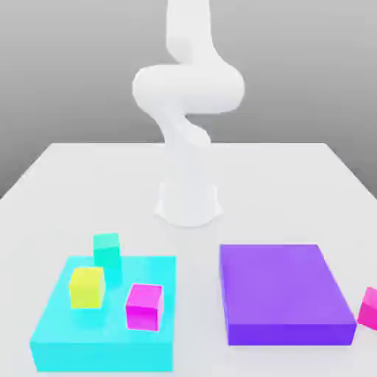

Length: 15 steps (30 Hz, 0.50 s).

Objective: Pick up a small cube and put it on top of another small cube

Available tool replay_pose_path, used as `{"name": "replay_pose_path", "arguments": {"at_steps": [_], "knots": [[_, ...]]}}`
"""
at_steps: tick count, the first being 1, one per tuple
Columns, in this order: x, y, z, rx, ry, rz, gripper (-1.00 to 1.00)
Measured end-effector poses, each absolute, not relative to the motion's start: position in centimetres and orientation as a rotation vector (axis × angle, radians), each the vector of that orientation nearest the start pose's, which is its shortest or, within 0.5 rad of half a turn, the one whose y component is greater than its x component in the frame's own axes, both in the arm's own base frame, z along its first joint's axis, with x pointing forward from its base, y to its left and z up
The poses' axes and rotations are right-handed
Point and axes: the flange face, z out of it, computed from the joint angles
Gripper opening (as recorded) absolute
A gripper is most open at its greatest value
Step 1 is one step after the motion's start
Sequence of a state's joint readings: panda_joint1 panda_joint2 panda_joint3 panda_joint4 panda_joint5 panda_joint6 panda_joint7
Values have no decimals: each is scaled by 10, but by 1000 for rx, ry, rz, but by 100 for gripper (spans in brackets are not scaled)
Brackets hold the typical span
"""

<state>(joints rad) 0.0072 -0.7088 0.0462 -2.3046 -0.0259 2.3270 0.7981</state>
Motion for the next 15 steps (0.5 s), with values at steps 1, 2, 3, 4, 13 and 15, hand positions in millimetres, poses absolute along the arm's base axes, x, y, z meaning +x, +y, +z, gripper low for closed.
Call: {"name": "replay_pose_path", "arguments": {"at_steps": [1,2,3,4,13,15], "knots": [[392,37,663,-2589,951,-961,0],[404,49,648,-2633,924,-939,0],[415,60,633,-2674,895,-916,0],[424,71,618,-2714,864,-892,0],[473,173,466,-3010,511,-637,0],[473,196,430,-3057,418,-569,0]]}}
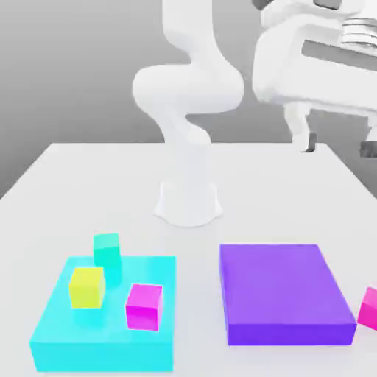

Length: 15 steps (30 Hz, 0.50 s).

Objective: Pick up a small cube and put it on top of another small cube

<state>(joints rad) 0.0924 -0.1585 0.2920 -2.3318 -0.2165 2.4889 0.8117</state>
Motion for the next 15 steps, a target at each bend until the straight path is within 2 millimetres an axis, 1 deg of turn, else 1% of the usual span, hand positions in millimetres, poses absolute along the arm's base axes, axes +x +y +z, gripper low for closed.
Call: {"name": "replay_pose_path", "arguments": {"at_steps": [3,5,9,13,14,15], "knots": [[465,234,377,-3112,253,-462,0],[454,260,342,-3135,136,-386,0],[431,294,276,-3158,-44,-228,0],[392,330,215,-3141,-240,-62,0],[384,336,201,-3134,-275,-31,0],[380,340,188,-3129,-291,-16,0]]}}
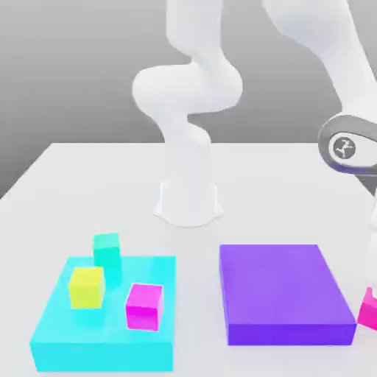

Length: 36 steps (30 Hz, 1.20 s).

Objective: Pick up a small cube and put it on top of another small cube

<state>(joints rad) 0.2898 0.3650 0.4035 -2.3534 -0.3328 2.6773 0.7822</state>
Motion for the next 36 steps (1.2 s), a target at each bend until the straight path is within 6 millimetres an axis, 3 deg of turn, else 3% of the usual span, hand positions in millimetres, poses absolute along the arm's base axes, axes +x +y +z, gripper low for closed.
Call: {"name": "replay_pose_path", "arguments": {"at_steps": [3,4,10,12,15,16,21,25,26,28,31,33,34,36], "knots": [[376,343,145,-3125,-305,-3,0],[376,343,135,-3125,-308,-1,-100],[375,343,130,-3126,-309,-1,-100],[376,343,145,-3124,-307,-1,-100],[376,343,183,-3125,-307,-1,-100],[385,329,192,-3142,-232,-3,-100],[442,205,221,-3174,440,-19,-100],[459,104,244,-3070,968,-22,-100],[461,71,250,-3015,1127,-21,-100],[457,-3,263,-2860,1464,-16,-100],[432,-99,285,-2551,1913,-9,-100],[412,-142,290,-2335,2134,-4,-100],[402,-161,283,-2230,2227,-1,-100],[395,-171,260,-2156,2286,0,-100]]}}
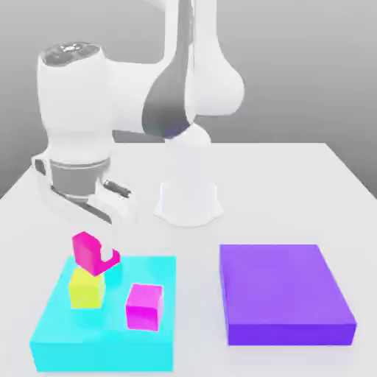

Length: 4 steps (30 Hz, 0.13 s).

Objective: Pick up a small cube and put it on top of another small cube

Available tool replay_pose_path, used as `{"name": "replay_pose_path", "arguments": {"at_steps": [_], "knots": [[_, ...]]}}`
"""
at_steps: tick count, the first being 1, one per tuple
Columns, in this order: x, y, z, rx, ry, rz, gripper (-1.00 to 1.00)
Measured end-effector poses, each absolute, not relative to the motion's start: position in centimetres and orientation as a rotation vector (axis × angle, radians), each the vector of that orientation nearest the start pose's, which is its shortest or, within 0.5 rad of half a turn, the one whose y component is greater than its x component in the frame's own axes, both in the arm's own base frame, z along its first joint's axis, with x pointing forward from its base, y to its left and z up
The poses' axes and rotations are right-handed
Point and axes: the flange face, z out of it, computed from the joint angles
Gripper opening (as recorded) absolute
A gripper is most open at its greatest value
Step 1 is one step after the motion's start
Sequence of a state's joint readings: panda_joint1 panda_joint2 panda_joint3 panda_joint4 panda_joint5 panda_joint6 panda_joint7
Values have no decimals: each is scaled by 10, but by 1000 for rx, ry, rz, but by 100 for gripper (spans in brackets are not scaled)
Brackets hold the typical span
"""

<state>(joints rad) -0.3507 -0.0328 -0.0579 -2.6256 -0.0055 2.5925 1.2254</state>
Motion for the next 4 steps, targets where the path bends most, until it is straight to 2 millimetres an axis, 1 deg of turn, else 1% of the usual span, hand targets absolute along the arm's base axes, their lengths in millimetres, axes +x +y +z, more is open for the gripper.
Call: {"name": "replay_pose_path", "arguments": {"at_steps": [1,4], "knots": [[394,-171,252,-2147,2293,0,100],[394,-172,252,-2145,2295,0,100]]}}
